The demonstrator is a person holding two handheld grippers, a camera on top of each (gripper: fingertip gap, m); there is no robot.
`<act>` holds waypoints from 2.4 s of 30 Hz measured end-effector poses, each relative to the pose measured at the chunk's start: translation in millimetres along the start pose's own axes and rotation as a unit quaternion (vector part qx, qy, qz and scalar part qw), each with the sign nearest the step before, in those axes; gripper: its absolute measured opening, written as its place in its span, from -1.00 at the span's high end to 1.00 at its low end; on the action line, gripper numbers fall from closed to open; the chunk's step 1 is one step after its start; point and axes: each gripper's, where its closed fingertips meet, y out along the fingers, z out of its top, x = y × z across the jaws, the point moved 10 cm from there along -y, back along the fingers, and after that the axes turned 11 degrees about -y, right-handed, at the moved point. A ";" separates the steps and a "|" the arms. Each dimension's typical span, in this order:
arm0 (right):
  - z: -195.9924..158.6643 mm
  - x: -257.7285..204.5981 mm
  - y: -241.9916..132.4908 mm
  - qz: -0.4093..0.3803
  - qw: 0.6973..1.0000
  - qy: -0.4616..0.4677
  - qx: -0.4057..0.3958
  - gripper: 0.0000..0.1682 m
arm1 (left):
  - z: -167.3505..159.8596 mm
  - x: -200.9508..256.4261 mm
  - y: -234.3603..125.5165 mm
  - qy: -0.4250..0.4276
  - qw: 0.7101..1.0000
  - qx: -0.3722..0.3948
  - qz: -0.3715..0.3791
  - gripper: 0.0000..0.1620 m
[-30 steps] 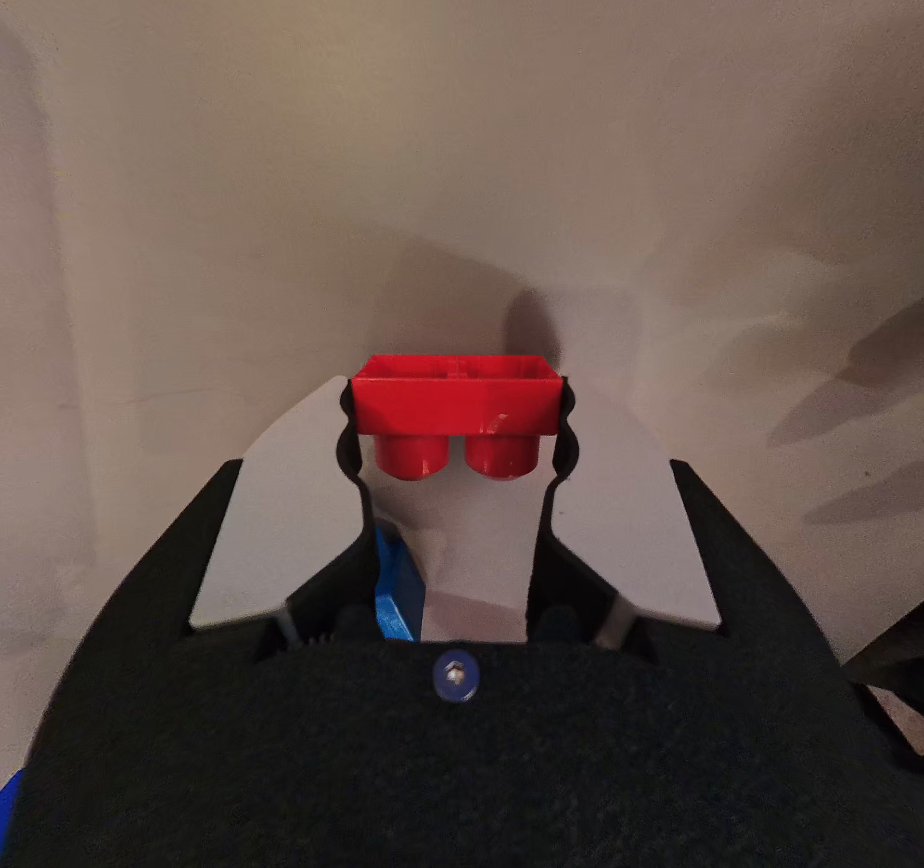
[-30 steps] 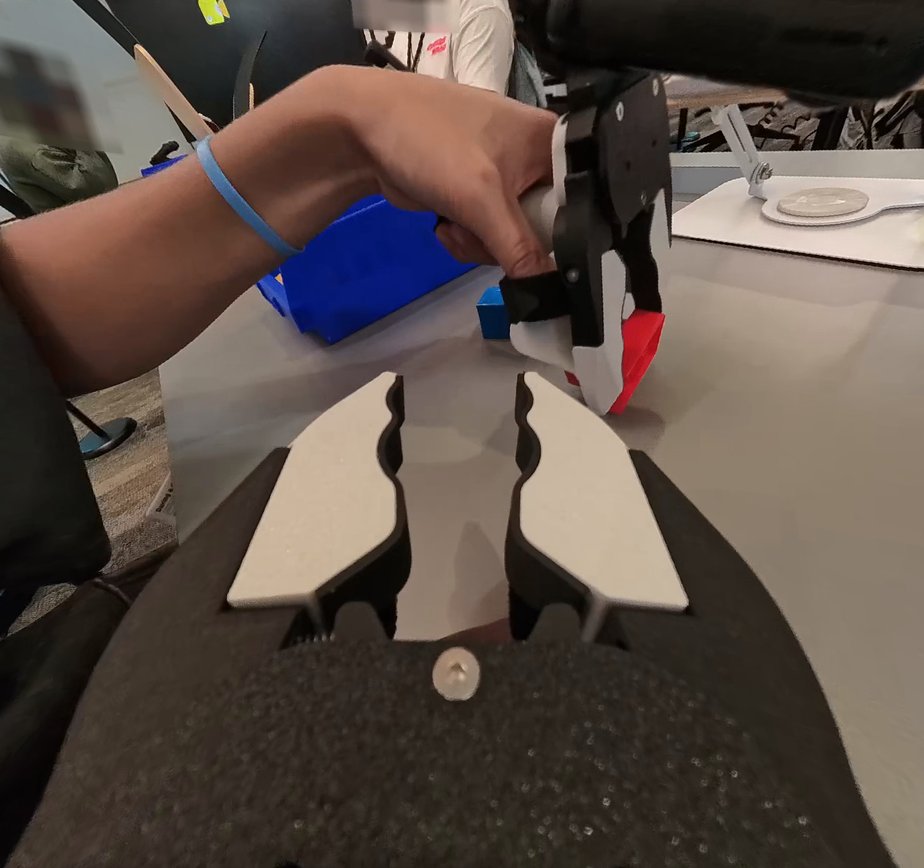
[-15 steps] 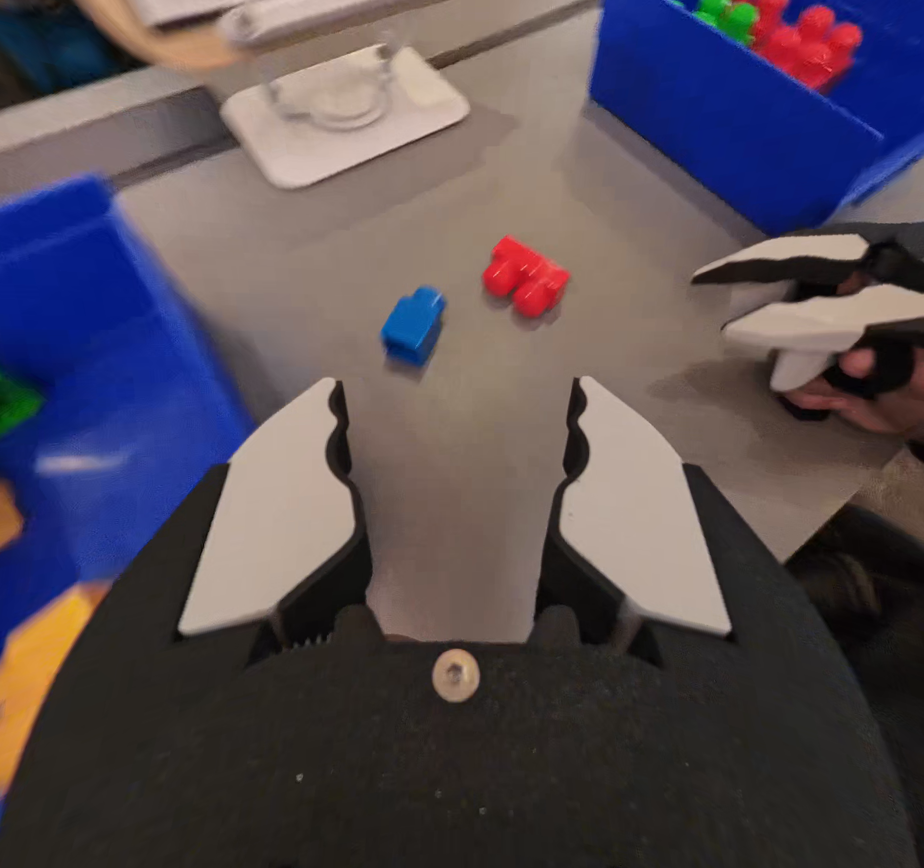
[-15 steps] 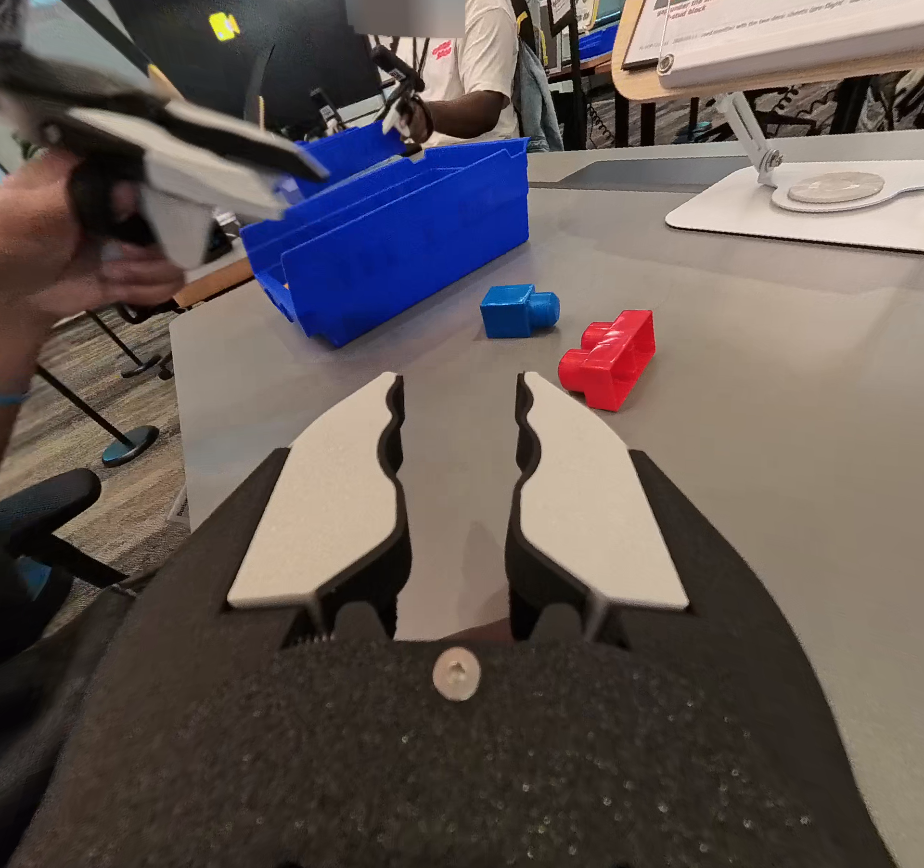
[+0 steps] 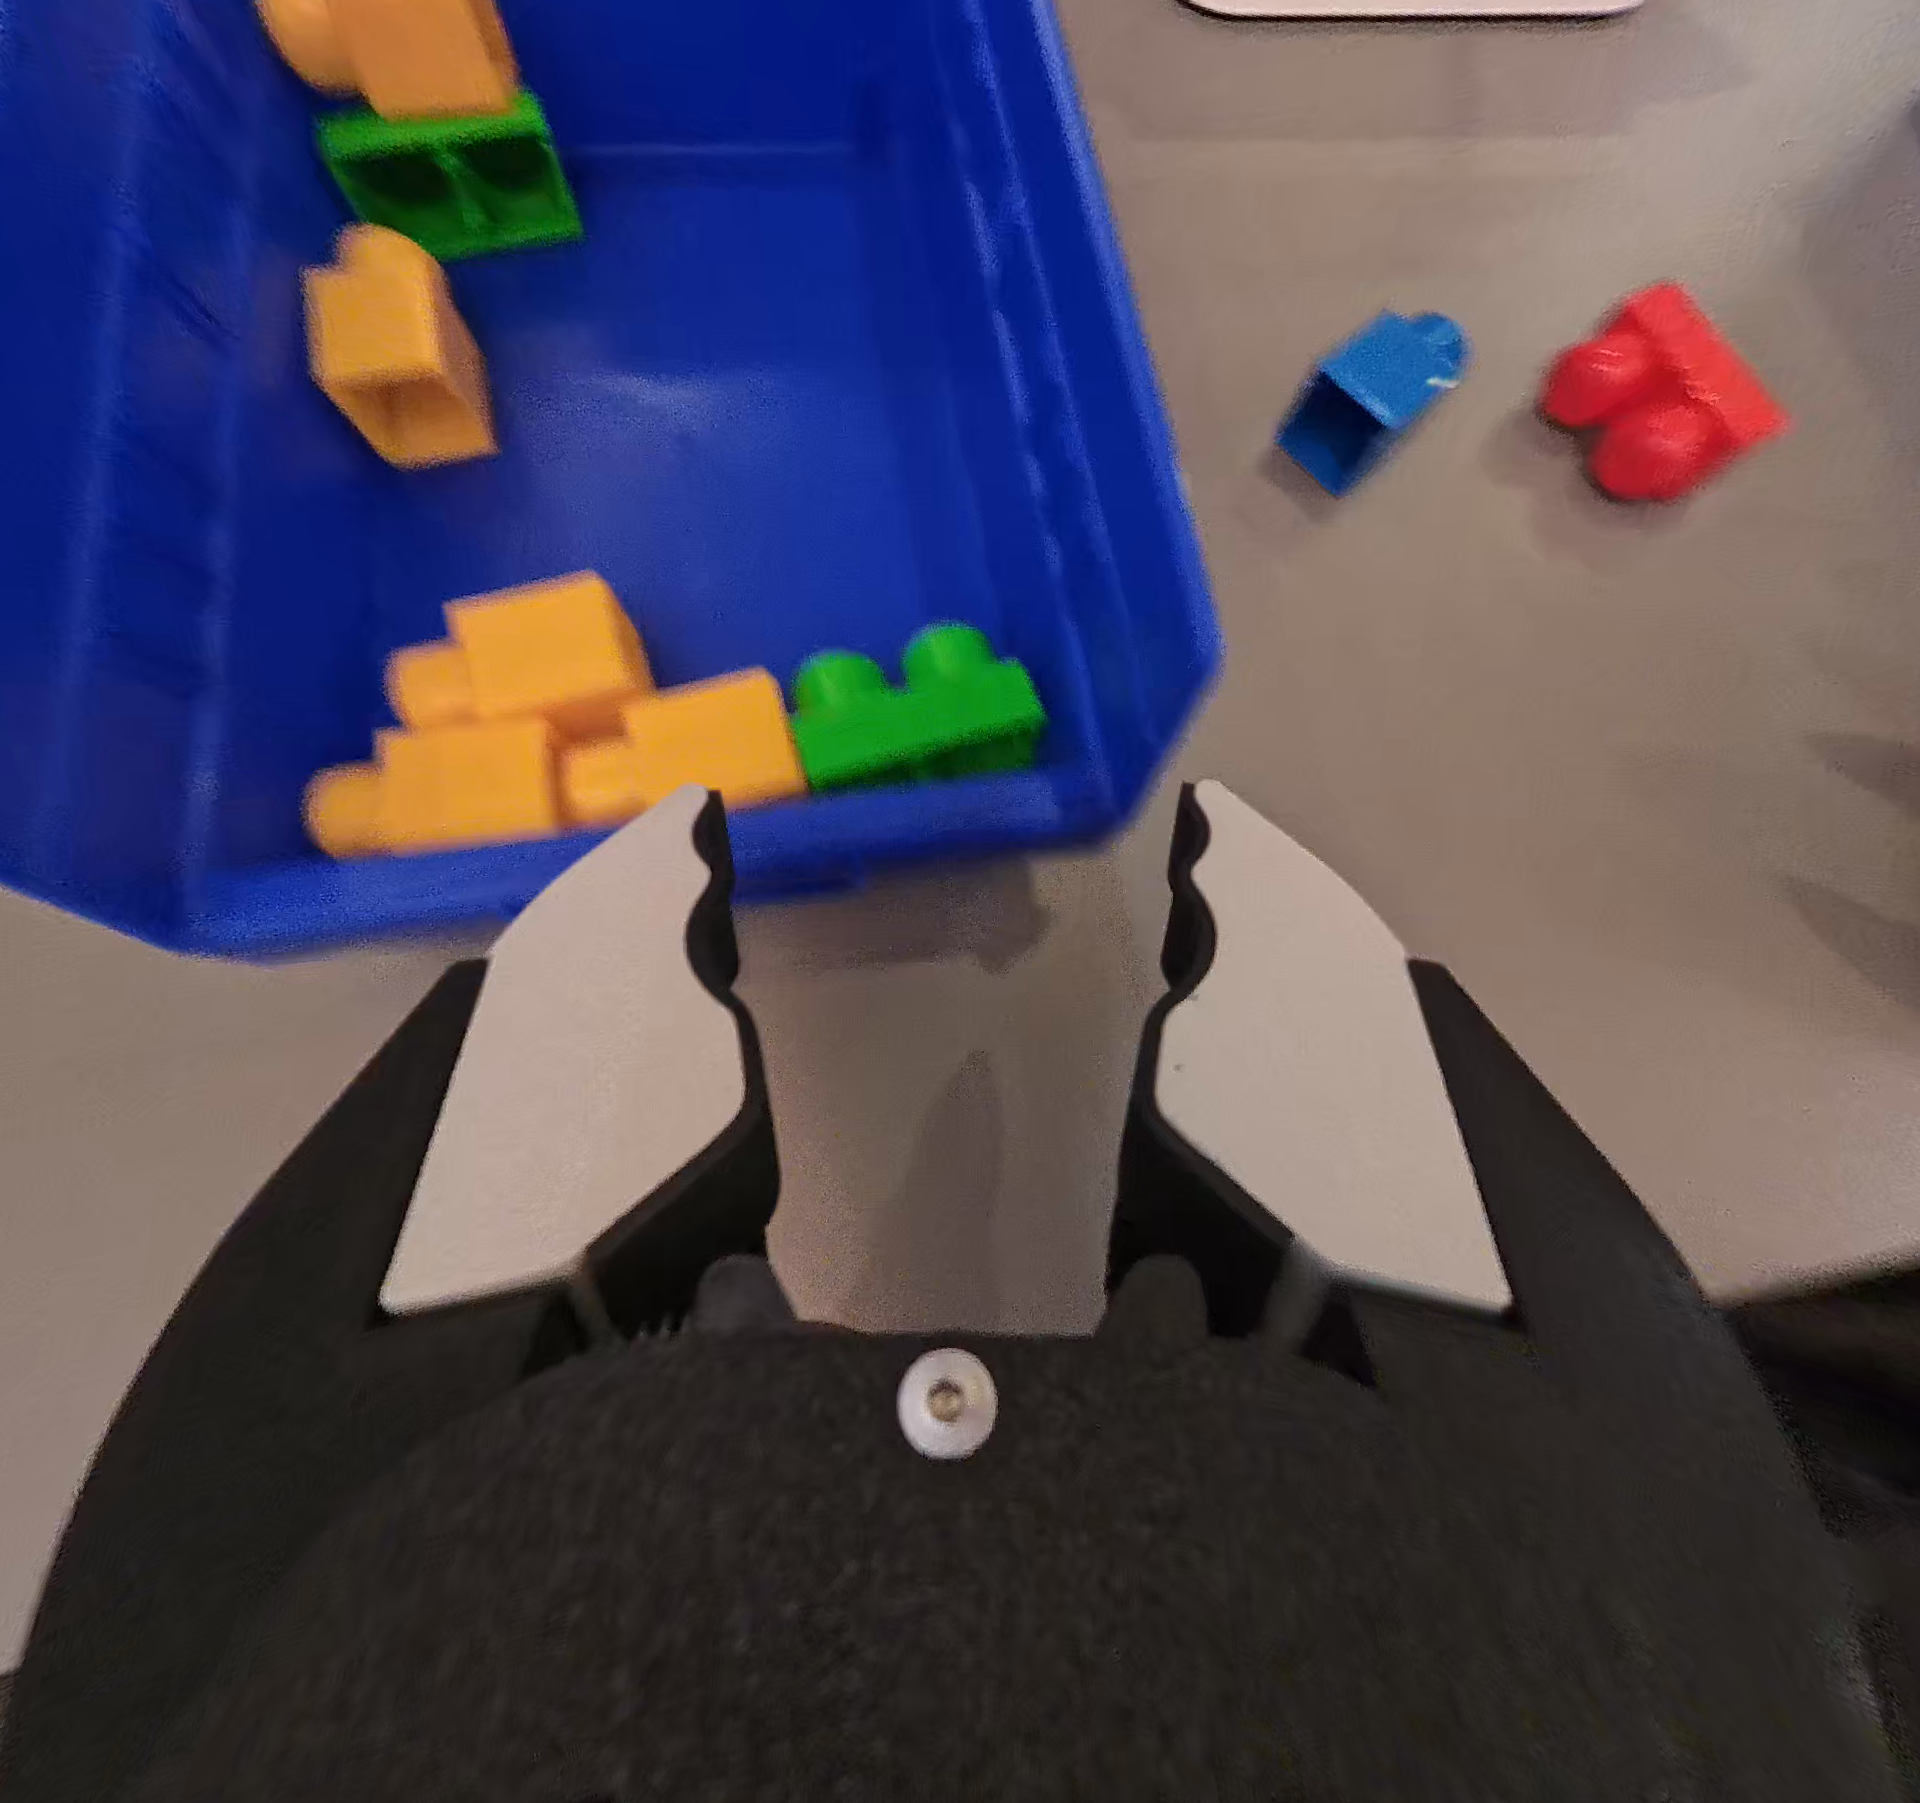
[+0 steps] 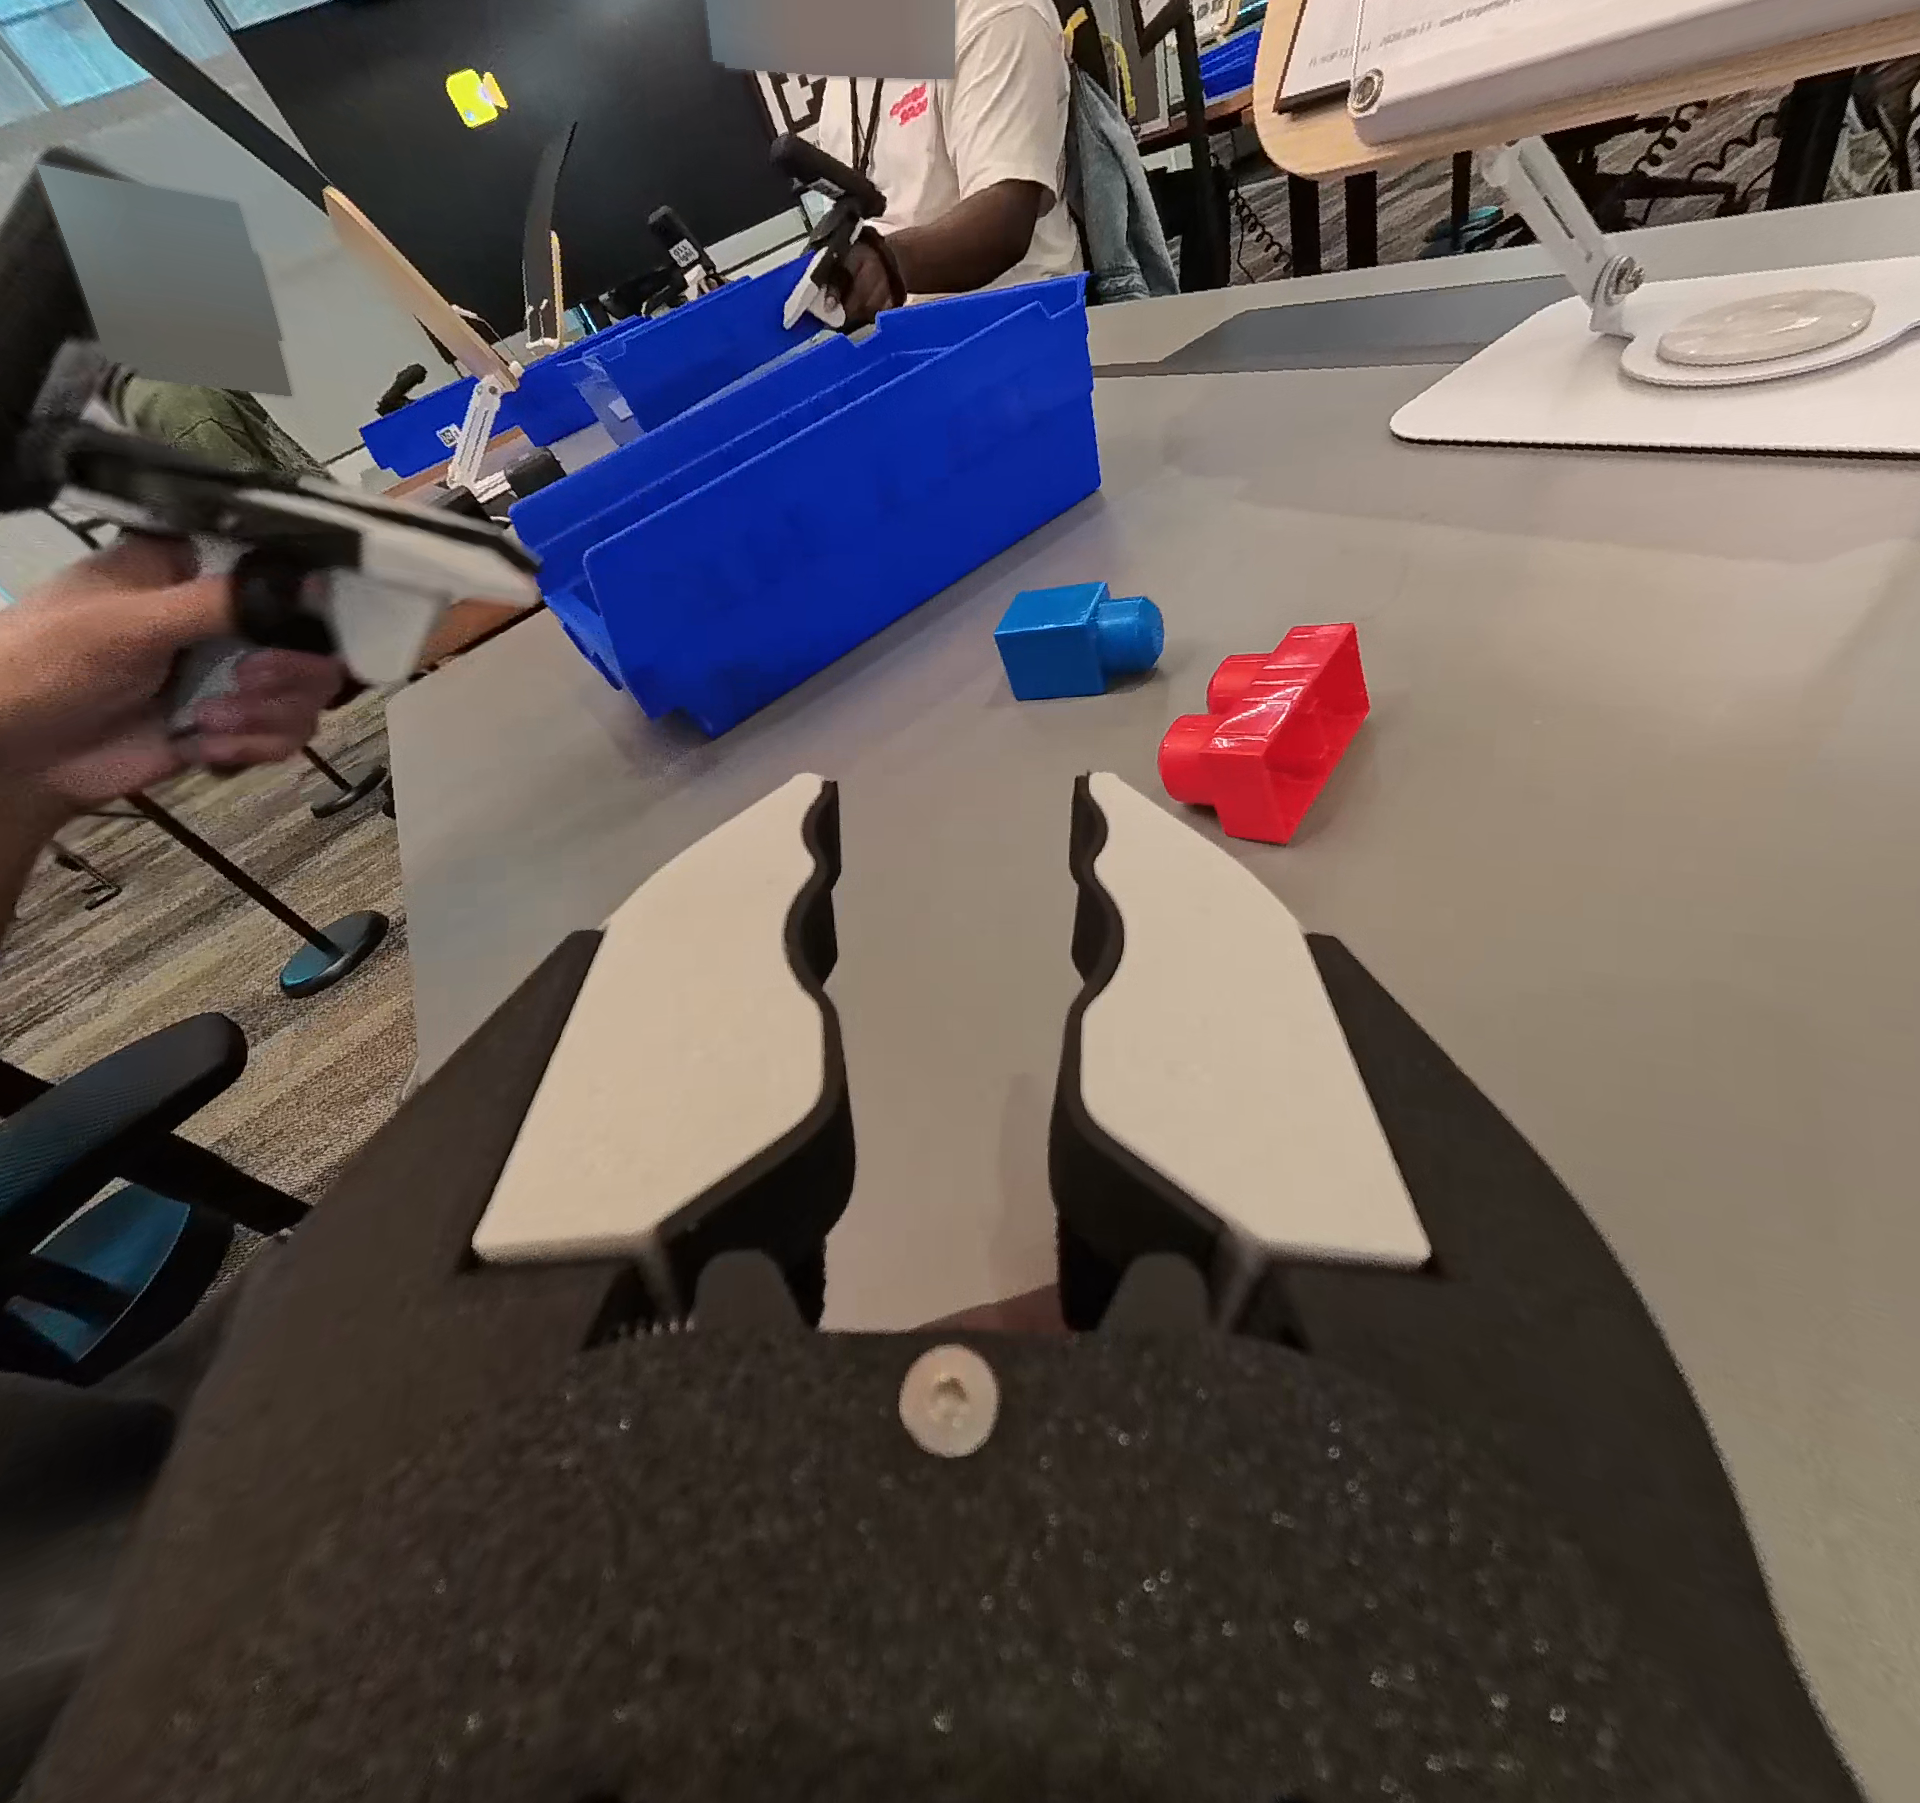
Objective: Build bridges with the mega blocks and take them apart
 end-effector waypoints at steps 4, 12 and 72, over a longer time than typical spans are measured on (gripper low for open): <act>0.0 -0.2 0.5 0.004 1.000 0.000 -0.002 0.50 | 62.1 -13.7 39.3 0.064 0.990 -0.009 0.122 0.01; 0.5 -3.1 -0.1 0.007 1.000 -0.014 0.000 0.50 | 129.5 -56.9 143.7 0.030 0.961 -0.161 0.225 -0.03; 0.4 -9.3 2.1 0.009 0.999 -0.040 -0.013 0.53 | 24.1 159.6 145.6 0.471 0.872 -0.117 -0.056 0.54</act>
